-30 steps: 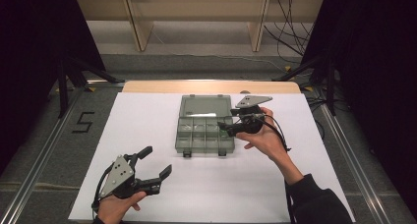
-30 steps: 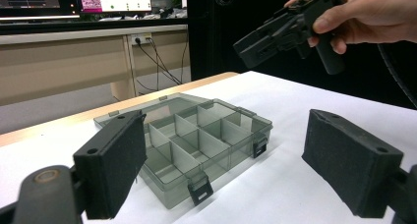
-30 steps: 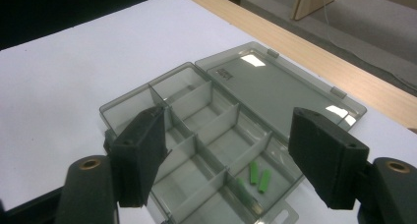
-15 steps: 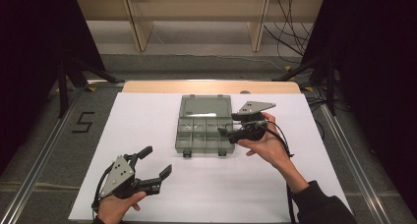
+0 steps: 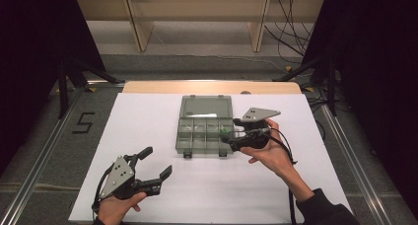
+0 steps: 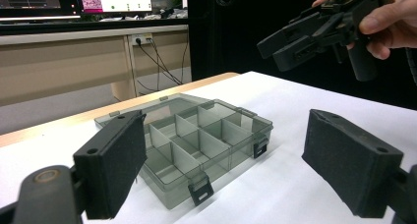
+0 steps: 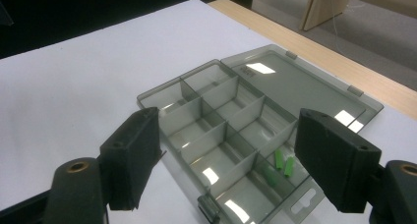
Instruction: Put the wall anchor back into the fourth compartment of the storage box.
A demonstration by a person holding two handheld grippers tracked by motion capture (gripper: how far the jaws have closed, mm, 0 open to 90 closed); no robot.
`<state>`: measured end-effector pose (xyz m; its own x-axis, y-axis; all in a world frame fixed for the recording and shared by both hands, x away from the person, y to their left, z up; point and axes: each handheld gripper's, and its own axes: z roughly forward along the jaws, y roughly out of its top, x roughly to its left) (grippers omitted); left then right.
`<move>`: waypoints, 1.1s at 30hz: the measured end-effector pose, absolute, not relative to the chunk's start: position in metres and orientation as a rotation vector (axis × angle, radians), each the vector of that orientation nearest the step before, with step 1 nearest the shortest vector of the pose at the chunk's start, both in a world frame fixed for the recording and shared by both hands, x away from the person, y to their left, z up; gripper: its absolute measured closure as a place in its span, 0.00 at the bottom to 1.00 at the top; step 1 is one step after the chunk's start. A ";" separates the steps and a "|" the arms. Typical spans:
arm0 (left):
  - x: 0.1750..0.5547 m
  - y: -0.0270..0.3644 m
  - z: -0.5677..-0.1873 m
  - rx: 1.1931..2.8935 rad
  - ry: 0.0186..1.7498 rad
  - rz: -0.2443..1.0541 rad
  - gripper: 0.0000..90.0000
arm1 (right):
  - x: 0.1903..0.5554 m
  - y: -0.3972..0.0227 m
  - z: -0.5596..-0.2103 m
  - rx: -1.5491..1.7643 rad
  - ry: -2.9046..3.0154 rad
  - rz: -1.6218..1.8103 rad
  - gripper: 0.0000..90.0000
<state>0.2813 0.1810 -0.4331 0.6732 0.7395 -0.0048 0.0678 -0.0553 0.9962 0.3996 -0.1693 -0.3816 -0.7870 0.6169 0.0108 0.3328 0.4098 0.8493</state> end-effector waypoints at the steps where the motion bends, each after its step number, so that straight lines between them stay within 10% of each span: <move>1: 0.281 0.181 -0.433 1.551 0.688 0.625 0.18 | 0.396 -0.171 -0.383 0.832 2.364 1.320 0.28; 33: 0.282 0.181 -0.434 1.559 0.682 0.628 0.18 | 0.349 -0.195 -0.405 0.877 2.310 1.483 0.24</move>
<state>0.2819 0.1807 -0.4337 0.6759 0.7369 0.0046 0.0646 -0.0654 0.9958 0.3492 -0.1946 -0.4052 -0.7844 0.6118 0.1020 0.3475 0.2972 0.8893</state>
